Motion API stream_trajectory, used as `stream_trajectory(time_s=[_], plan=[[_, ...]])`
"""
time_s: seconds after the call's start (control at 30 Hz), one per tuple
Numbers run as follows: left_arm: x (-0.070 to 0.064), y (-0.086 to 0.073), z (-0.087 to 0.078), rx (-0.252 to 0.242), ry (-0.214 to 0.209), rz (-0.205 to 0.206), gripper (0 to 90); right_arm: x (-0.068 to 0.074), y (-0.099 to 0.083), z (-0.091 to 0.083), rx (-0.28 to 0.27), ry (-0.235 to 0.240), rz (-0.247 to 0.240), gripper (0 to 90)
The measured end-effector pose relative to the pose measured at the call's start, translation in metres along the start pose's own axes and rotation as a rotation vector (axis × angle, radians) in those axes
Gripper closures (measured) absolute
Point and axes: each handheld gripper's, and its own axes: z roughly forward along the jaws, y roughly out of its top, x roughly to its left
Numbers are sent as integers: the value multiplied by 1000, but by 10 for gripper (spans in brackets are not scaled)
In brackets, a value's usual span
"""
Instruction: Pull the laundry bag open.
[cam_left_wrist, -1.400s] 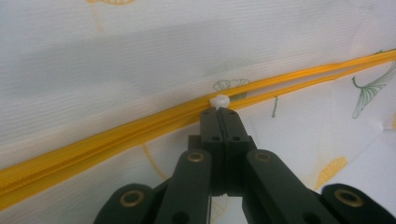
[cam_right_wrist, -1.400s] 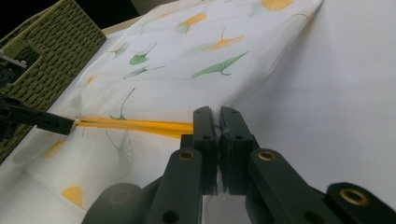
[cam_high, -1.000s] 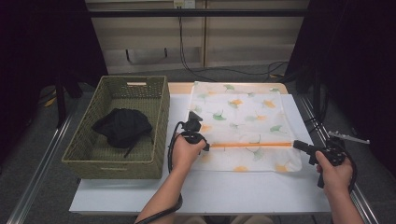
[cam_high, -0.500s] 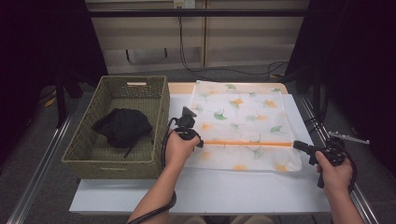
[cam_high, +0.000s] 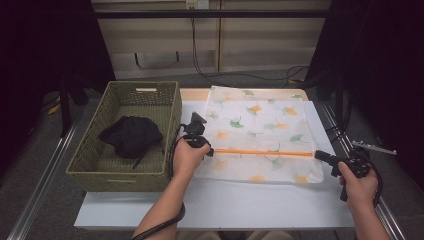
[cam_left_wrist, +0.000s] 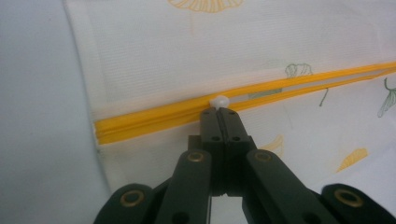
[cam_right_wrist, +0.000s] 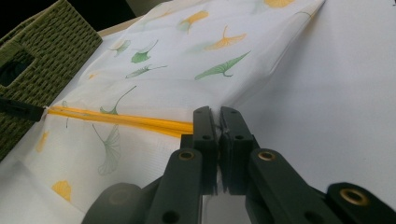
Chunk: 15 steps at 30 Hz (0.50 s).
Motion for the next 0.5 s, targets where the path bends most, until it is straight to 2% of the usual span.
stream_trajectory(time_s=[0.03, 0.2, 0.27, 0.5], plan=[[0, -1, 1, -12, 6, -8, 900, -1, 0, 0, -2, 2, -8, 866], [3, -2, 2, -10, -3, -8, 900, 0, 0, 0, 3, 1, -3, 866], [3, -2, 3, -20, -7, -26, 900, 0, 0, 0, 2, -1, 0, 866], [6, -3, 3, -13, 2, -26, 900, -1, 0, 0, 13, -10, -7, 866]])
